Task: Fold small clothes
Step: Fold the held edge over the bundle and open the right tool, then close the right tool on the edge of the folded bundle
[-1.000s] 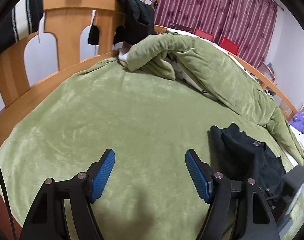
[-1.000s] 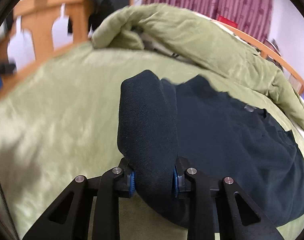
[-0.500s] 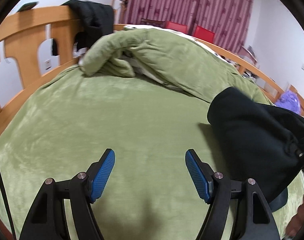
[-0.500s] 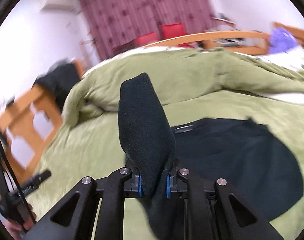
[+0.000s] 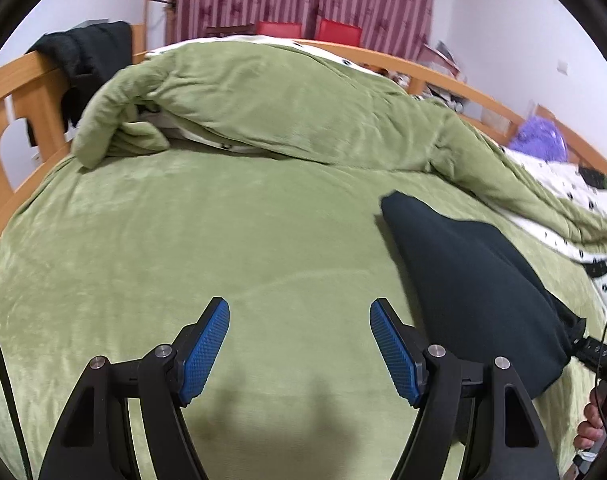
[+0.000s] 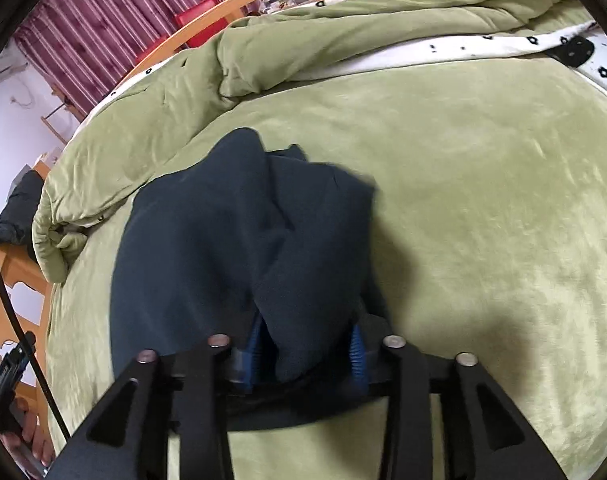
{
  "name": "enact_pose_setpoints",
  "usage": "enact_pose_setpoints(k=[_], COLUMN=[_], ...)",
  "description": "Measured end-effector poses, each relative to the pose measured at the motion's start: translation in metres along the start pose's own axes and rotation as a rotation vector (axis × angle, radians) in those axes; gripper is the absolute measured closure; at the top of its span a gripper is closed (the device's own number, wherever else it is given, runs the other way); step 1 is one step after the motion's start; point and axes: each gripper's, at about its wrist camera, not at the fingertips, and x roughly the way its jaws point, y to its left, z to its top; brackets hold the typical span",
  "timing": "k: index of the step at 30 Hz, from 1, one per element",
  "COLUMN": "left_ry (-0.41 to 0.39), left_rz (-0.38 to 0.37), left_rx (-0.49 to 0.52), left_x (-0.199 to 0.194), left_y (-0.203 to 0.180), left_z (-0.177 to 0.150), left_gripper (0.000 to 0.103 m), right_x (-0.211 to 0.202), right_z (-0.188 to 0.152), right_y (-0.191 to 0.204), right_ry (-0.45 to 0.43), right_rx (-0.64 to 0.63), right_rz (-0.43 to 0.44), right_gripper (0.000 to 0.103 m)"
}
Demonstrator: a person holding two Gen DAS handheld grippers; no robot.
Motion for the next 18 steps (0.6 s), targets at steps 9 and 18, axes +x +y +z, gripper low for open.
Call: enact_pose_setpoints(k=[9, 18], left_ry=[0.057, 0.115], left_rz=[-0.034, -0.112], left_rx=[0.087, 0.184], left_x=[0.016, 0.018], left_y=[-0.049, -0.092], left_z=[-0.015, -0.043], left_gripper=[0.032, 0.032], right_x=[-0.049, -0.045], right_z=[0.006, -0.004], right_y=[-0.011, 0.014], right_ry=[-0.159, -0.200], right_rx=[-0.164, -0.335], right_rz=[-0.047, -0.016], right_gripper=[0.056, 0.056])
